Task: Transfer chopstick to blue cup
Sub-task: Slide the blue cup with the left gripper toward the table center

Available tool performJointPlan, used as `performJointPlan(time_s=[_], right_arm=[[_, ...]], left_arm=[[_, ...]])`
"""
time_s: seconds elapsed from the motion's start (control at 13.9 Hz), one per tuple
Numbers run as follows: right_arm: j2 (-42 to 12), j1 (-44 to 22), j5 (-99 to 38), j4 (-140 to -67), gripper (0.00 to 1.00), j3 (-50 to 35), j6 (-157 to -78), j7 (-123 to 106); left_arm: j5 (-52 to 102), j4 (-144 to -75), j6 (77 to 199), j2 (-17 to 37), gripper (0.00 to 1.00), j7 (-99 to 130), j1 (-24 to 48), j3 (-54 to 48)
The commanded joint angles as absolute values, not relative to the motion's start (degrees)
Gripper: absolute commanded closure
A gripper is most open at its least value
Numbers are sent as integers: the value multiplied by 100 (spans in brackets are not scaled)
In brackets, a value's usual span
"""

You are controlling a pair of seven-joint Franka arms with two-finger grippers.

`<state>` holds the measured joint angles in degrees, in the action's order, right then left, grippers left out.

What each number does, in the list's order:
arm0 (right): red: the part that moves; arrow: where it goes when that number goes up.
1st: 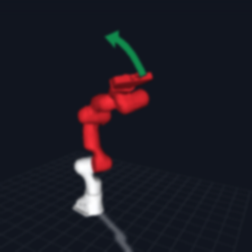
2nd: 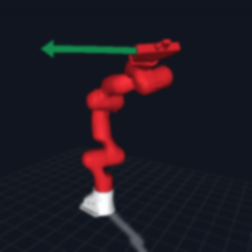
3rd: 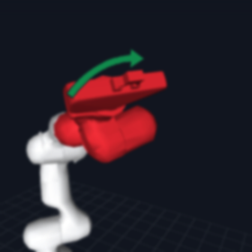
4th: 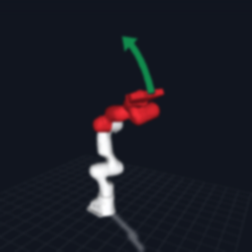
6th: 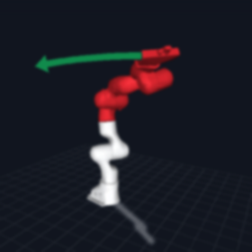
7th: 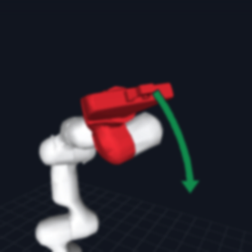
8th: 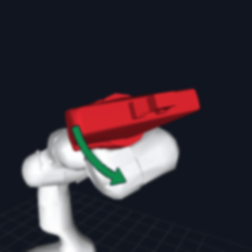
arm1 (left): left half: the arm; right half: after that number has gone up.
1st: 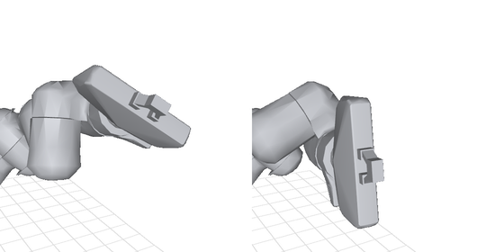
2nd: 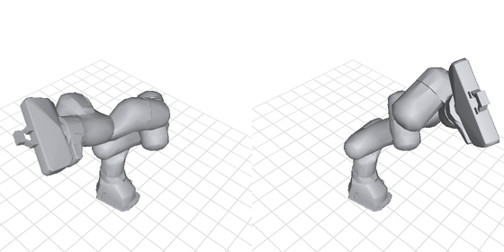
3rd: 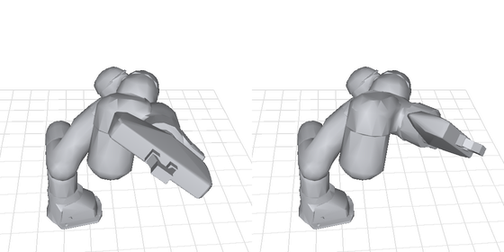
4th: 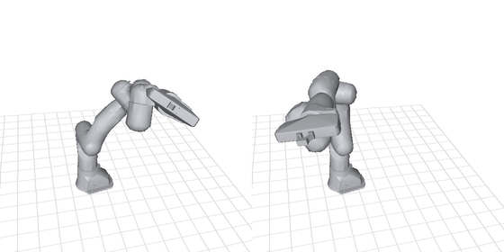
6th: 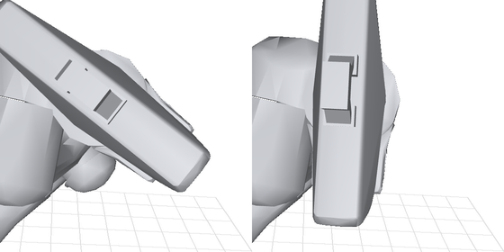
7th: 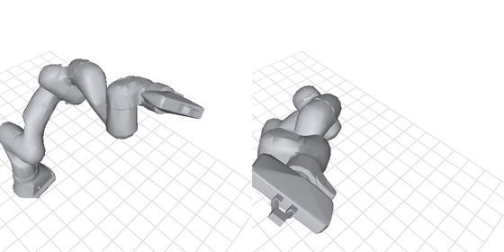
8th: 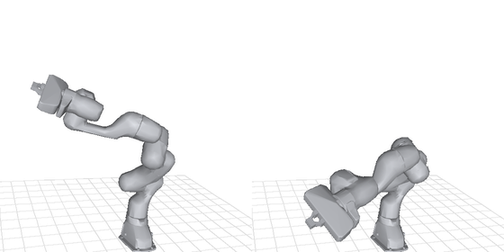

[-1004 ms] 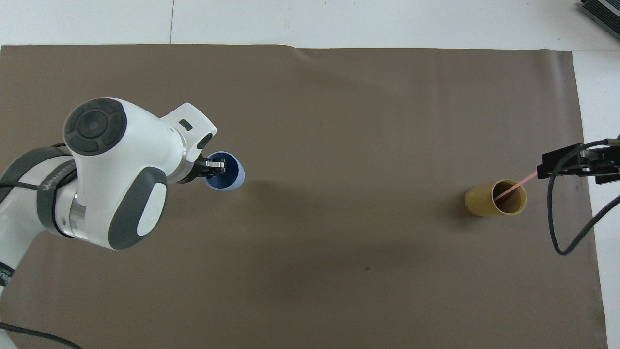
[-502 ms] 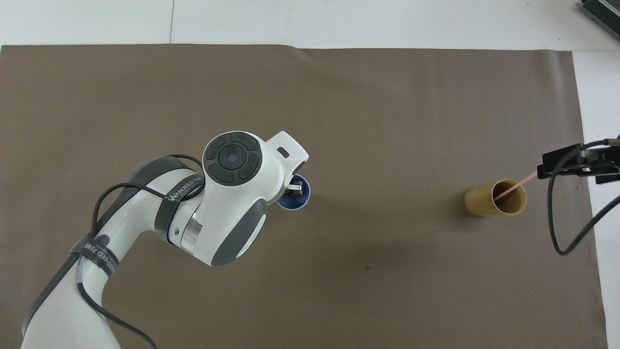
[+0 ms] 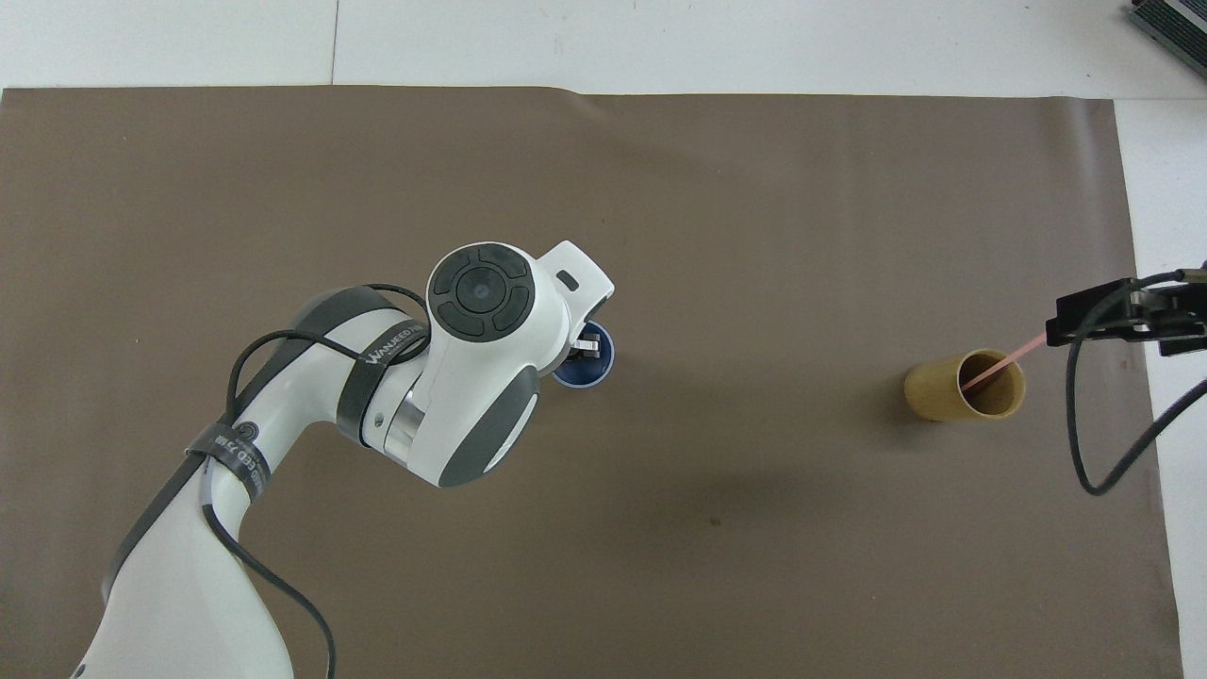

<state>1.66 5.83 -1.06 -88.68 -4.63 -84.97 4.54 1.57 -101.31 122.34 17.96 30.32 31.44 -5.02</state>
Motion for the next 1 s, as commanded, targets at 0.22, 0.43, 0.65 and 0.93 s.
performJointPlan(time_s=[0.22, 0.43, 0.65, 0.93], right_arm=[[562, 1027, -158, -9833, 0, -457, -9578, -508], [571, 1413, -193, -10351, 0, -457, -10306, -1087], [528, 1731, -211, -10871, 0, -457, -10977, -1564], [396, 1749, -516, -11451, 5, -457, -11958, -1634]], left_arm=[[-70, -10037, 12515, 1977, 100, 3094, 3313, -431], [-70, -10072, 12577, 2056, 100, 3103, 3331, -431], [-79, -10064, 12525, 2057, 63, 3094, 3331, -422], [-149, -10002, 12367, 1899, 0, 3085, 3218, -361]])
